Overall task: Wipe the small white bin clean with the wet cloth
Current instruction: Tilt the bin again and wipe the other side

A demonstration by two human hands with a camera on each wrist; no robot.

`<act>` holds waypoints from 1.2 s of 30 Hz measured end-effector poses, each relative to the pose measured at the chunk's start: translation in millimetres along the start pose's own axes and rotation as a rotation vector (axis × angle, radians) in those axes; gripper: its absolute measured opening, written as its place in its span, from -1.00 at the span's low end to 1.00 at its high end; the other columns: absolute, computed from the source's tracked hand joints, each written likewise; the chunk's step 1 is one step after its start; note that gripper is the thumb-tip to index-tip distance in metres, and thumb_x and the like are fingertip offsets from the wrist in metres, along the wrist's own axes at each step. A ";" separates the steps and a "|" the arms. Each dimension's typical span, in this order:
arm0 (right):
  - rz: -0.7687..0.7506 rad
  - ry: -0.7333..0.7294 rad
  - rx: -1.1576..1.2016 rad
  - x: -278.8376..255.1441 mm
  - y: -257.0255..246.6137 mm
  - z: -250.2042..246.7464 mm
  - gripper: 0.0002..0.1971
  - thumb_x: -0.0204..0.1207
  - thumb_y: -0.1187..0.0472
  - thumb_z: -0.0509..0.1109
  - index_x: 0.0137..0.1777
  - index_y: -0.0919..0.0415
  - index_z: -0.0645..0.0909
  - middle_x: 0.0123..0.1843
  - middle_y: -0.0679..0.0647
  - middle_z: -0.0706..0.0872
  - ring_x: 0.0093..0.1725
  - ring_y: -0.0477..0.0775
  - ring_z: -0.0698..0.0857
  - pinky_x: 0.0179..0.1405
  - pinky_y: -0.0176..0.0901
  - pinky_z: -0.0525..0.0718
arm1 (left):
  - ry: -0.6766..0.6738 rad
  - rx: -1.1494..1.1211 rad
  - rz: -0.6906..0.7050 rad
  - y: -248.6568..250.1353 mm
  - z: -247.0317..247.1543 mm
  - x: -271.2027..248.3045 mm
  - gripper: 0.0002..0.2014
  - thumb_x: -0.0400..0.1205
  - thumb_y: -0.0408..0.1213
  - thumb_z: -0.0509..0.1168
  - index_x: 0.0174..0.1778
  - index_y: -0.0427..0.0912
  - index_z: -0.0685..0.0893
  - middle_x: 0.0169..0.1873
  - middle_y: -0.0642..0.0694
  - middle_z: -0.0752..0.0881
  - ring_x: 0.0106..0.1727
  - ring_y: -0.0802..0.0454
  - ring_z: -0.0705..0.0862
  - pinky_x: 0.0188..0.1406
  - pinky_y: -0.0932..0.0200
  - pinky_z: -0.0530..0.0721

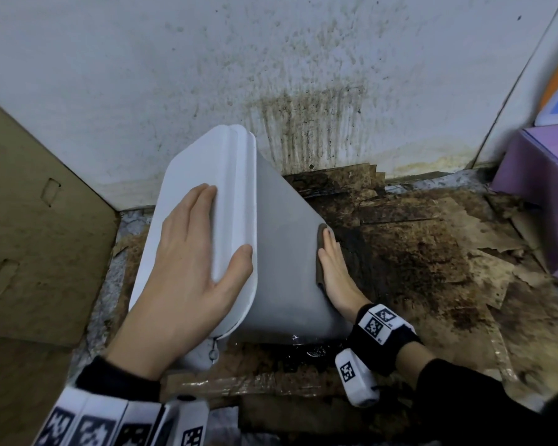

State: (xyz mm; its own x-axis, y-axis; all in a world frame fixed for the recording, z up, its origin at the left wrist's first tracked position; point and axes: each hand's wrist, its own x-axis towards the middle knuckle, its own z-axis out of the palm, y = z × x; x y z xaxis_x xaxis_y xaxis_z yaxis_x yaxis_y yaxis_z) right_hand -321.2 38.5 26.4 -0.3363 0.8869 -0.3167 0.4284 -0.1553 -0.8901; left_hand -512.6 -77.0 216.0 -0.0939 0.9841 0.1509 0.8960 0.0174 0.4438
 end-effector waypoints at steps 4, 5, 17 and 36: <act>-0.155 -0.007 0.068 -23.5 -59.5 12.8 -0.46 0.92 0.11 -0.19 0.84 -0.12 -0.23 0.87 -0.18 -0.27 0.76 -0.28 -0.32 0.81 -0.07 -0.34 | 0.017 0.008 0.006 1.7 1.4 1.3 -0.15 0.64 0.26 0.03 0.82 -0.09 0.06 0.79 0.03 0.12 0.79 0.16 0.03 0.62 0.50 -0.13; -0.206 -0.012 0.091 -31.3 -75.5 16.8 -0.46 0.93 0.09 -0.20 0.85 -0.15 -0.21 0.87 -0.23 -0.26 0.74 -0.34 -0.32 0.77 -0.18 -0.35 | 0.016 0.007 0.007 1.8 2.2 1.7 -0.14 0.64 0.26 0.03 0.82 -0.11 0.07 0.79 0.00 0.12 0.80 0.14 0.04 0.66 0.41 -0.09; -0.301 0.223 0.069 -70.0 6.9 37.3 -0.49 0.91 0.08 -0.11 0.81 -0.27 0.03 0.85 -0.35 0.05 0.84 -0.27 -0.05 0.88 0.11 -0.04 | 0.010 -0.004 -0.014 0.7 0.3 0.2 -0.16 0.64 0.23 0.06 0.81 -0.11 0.09 0.77 -0.01 0.16 0.79 0.09 0.09 0.69 0.23 0.00; -0.223 0.356 0.749 -113.8 -93.8 8.7 -0.65 0.88 0.17 0.16 0.50 -0.15 0.64 0.45 -0.17 0.77 0.48 -0.08 0.71 0.58 0.13 0.62 | 0.004 0.032 0.032 59.3 18.2 9.9 -0.18 0.75 0.15 0.12 0.84 -0.18 -0.03 0.83 -0.08 0.00 0.82 0.03 -0.06 0.76 0.12 -0.09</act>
State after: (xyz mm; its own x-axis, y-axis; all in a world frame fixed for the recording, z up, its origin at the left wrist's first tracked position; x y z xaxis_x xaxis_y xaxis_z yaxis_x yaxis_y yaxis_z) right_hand -330.4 -51.7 143.1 -0.0095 0.9951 -0.0981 -0.3248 -0.0958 -0.9409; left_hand -452.5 -63.1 227.7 -0.0671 0.9835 0.1681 0.9121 -0.0078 0.4100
